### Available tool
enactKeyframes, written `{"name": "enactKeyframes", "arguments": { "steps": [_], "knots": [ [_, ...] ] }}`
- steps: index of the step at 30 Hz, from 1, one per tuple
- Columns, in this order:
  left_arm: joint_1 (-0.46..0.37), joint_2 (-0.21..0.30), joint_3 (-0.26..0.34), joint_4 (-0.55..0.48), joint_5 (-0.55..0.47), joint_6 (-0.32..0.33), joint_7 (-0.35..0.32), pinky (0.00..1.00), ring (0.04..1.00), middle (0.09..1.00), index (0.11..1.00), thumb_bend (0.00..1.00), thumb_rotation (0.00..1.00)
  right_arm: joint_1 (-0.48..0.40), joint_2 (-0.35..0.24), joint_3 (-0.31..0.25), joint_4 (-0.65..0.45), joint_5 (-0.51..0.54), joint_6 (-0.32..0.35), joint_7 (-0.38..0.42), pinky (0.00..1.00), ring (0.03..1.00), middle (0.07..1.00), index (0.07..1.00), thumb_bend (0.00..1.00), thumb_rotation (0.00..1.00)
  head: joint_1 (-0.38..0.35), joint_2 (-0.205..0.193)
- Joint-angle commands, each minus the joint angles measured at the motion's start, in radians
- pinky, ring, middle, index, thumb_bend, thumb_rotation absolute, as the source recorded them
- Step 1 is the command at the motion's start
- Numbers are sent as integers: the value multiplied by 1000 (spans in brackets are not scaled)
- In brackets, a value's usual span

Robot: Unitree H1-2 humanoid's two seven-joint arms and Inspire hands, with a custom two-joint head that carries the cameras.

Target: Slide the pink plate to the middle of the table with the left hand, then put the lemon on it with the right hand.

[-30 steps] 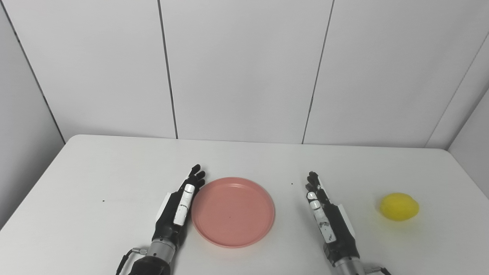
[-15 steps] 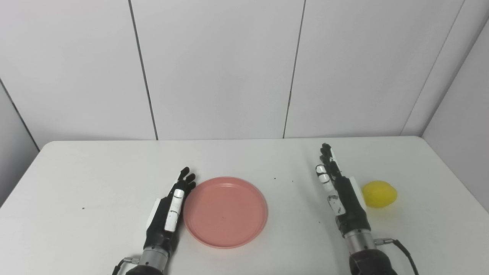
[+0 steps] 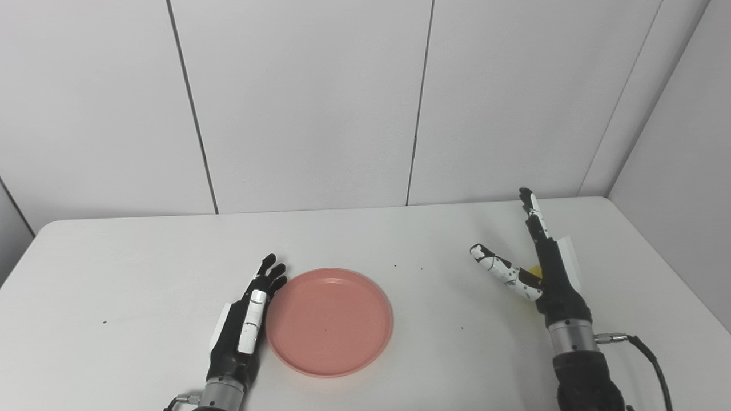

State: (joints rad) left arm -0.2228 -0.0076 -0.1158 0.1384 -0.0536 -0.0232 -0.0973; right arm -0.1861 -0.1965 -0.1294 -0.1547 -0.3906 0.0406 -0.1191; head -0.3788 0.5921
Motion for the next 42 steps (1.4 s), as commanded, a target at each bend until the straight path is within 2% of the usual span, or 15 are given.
{"name": "enactKeyframes", "arguments": {
  "steps": [1,6,10,13,16,24,30,38,42],
  "knots": [
    [-17,-6,-10,2,-8,-30,-28,916,928,935,937,717,1000,-37,-30,-27,-43,-56,53,-35,944,959,956,963,716,483,0,-1],
    [-20,-7,-4,2,-8,-21,-33,911,926,932,933,733,1000,-43,-73,-50,-71,-148,187,-16,887,946,958,950,789,429,-10,-6],
    [-26,-3,1,14,-12,-32,-41,909,926,931,932,741,1000,-49,-111,-47,-73,-215,281,-2,803,910,938,936,846,398,-19,-7],
    [-27,-1,5,13,-13,-33,-47,909,924,927,929,737,1000,-54,-131,-40,-71,-236,333,15,793,911,940,933,862,358,-24,-7],
    [-22,-1,7,0,-13,-21,-50,907,921,923,927,731,1000,-56,-139,-41,-61,-227,351,23,774,890,920,912,878,308,-45,-7],
    [-20,1,11,8,-23,-24,-68,920,930,935,936,732,1000,-58,-146,-37,-30,-209,380,30,748,858,891,883,904,255,-48,-8],
    [-19,-2,15,9,-22,-28,-67,910,925,931,932,727,1000,-60,-147,-24,-16,-196,407,68,717,837,871,880,941,275,-48,-8],
    [-19,-4,19,9,-30,-26,-73,911,929,935,935,724,1000,-56,-148,-26,-4,-166,429,147,791,873,892,891,932,240,-46,-2],
    [-21,-3,20,13,-34,-34,-75,912,929,935,934,721,1000,-53,-148,-31,-4,-152,429,186,788,872,897,894,940,240,-45,-1]
  ]
}}
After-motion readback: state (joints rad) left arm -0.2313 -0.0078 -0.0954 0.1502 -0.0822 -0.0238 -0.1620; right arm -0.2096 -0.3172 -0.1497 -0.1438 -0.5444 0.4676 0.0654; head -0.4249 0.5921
